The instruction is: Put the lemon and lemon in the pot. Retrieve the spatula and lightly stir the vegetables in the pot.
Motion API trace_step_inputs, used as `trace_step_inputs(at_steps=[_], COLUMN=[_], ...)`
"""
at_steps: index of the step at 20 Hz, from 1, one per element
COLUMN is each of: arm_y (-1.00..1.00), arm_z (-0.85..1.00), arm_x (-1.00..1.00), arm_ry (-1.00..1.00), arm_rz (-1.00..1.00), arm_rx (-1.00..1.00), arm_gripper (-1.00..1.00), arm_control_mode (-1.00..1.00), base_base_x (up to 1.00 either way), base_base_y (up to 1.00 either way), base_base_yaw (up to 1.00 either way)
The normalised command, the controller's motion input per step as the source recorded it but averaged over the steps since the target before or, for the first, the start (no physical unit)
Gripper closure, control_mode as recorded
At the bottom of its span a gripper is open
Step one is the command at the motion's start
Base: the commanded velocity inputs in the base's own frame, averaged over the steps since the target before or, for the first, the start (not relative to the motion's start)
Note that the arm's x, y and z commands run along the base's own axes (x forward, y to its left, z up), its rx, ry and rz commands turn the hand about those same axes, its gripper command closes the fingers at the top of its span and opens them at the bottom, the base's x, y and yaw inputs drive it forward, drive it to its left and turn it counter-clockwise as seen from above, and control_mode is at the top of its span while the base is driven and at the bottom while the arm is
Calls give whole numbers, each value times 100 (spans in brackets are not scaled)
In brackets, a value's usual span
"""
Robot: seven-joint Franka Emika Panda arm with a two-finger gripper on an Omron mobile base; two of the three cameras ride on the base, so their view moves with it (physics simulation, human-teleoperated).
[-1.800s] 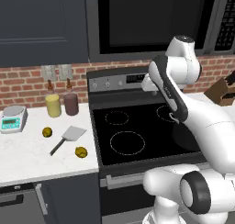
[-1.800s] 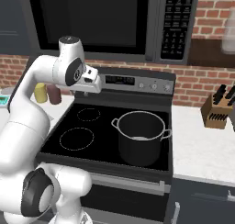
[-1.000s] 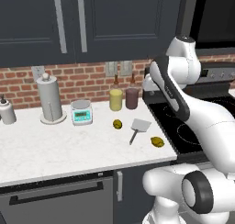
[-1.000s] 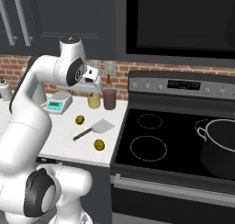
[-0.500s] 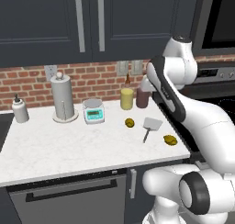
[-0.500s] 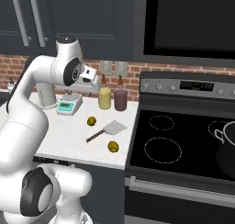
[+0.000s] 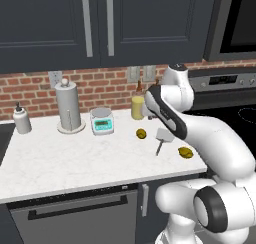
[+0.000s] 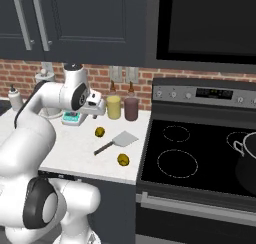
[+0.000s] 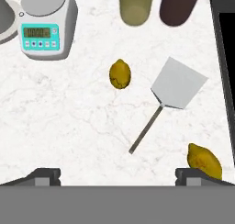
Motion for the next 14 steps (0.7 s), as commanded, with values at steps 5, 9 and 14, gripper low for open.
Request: trace_step_inputs(at_steps=[5, 9, 14], arm_y=[19, 1, 0], arm_z=[-55, -22, -25], arm_x=[17, 15, 90], arm_ry=[1, 15, 11], arm_rz=[0, 0, -1], arm_rx=[0, -3, 0], arm_gripper=[-100, -100, -100], arm_control_mode=[-100, -100, -100], base_base_x=[0, 0, 0], base_base_y=[0, 0, 0], base_base_yaw=[0, 0, 0])
